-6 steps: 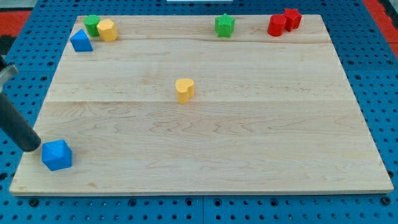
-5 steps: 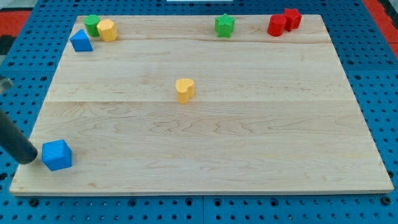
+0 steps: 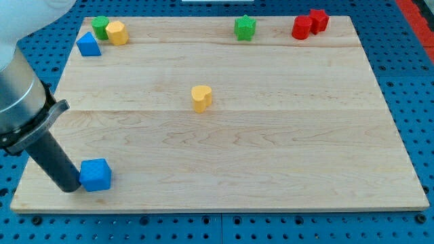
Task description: Move the blue cube towards the bottom center of the board
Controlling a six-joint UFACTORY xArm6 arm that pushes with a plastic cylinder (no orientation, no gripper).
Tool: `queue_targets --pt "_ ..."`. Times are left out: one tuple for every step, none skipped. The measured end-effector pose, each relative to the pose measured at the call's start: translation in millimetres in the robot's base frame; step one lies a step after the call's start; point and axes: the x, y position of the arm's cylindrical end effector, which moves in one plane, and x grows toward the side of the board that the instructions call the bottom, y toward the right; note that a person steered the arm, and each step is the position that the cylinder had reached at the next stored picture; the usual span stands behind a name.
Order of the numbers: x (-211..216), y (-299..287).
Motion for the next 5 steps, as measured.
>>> queue_targets --pt "-15 6" --pt "-28 31" --pt "-26 70" --pt "-21 97" --pt "-17 139"
